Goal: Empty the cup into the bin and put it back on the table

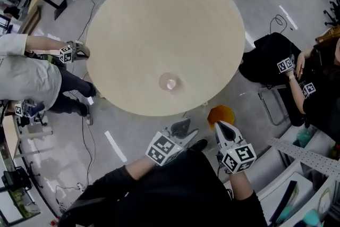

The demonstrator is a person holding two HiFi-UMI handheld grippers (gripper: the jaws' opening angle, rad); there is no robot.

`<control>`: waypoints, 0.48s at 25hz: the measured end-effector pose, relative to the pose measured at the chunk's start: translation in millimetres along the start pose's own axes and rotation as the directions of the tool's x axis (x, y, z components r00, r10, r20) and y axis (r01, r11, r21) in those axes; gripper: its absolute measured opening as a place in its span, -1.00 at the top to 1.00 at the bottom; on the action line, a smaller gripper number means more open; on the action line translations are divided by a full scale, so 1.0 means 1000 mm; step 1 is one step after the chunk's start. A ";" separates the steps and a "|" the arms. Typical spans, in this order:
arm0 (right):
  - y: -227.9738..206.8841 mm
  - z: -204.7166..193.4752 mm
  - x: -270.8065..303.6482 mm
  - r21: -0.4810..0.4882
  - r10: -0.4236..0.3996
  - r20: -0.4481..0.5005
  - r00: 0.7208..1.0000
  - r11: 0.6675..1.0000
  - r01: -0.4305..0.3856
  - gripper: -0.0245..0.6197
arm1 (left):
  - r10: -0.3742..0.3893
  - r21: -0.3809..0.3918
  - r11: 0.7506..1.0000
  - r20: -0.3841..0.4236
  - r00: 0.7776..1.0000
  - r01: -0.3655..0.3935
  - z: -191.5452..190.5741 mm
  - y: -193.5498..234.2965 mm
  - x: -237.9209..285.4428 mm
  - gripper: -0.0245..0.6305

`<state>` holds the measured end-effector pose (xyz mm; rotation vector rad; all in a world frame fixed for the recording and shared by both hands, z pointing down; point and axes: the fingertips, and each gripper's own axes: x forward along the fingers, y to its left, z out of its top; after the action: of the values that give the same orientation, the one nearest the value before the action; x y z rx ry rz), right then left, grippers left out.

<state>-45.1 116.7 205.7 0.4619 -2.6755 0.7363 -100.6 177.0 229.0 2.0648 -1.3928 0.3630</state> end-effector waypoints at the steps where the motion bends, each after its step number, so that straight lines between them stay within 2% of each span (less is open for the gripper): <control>1: 0.005 0.007 -0.008 0.006 -0.013 0.027 1.000 1.000 0.013 0.87 | -0.016 0.011 1.000 0.013 1.000 0.016 0.006 -0.013 0.002 0.32; 7: 0.033 0.034 -0.052 -0.039 -0.032 0.120 0.992 0.999 0.037 0.87 | -0.072 0.057 0.996 0.048 0.996 0.069 0.032 -0.066 -0.006 0.33; 12: 0.033 0.032 -0.085 -0.091 -0.054 0.145 0.988 0.994 0.067 0.87 | -0.076 0.051 0.996 0.047 0.996 0.074 0.028 -0.090 -0.001 0.34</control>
<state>11.2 144.7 132.6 0.5880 -2.7995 0.5744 -22.2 184.1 176.6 2.1731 -1.3426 0.3199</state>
